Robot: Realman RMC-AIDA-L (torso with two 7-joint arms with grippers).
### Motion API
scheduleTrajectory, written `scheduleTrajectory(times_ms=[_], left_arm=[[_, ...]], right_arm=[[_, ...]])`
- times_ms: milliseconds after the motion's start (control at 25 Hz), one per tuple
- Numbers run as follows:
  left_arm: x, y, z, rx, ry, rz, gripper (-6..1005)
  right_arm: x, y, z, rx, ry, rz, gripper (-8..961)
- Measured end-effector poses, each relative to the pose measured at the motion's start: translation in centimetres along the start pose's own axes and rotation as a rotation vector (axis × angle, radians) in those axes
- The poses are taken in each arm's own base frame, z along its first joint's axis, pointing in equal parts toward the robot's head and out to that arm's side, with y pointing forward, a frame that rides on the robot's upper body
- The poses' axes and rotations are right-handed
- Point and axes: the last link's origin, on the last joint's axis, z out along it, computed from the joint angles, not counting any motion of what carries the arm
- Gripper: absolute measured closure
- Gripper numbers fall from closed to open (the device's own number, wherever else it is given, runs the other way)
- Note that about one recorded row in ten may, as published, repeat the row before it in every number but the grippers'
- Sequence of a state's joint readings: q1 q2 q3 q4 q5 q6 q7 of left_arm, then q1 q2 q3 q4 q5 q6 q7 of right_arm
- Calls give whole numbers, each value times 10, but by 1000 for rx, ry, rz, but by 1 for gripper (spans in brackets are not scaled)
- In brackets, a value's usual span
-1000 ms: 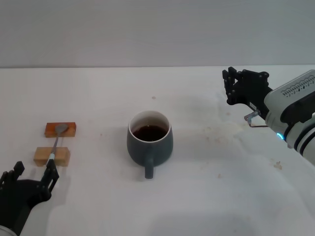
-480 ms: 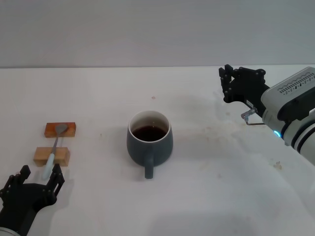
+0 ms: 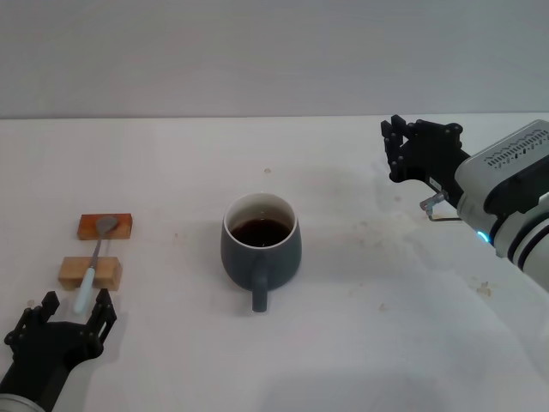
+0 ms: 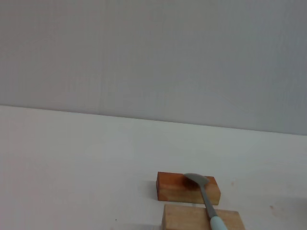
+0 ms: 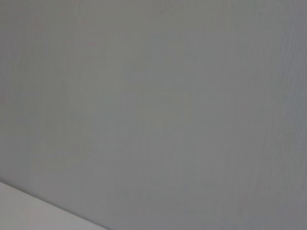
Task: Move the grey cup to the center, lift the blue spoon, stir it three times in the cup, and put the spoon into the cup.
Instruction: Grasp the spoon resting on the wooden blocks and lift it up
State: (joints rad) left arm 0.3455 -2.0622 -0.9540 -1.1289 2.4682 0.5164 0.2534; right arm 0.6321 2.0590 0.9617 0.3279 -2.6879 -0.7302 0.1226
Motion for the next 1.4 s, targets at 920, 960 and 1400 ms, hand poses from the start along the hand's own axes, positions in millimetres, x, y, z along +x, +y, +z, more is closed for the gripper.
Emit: scheduleTrajectory(times_ms=[920,960,1400], left_arm=[[-1,0,8,-2,8,-7,413],[-1,1,8,-4,9,-5,412],[0,2,9,-6,11,-6,480]], right_arm=[[0,0,1,-2,8,-3,839],[-1,0,2,-2,7,-4,840],[-2,-1,3,-4,9,-10,840]])
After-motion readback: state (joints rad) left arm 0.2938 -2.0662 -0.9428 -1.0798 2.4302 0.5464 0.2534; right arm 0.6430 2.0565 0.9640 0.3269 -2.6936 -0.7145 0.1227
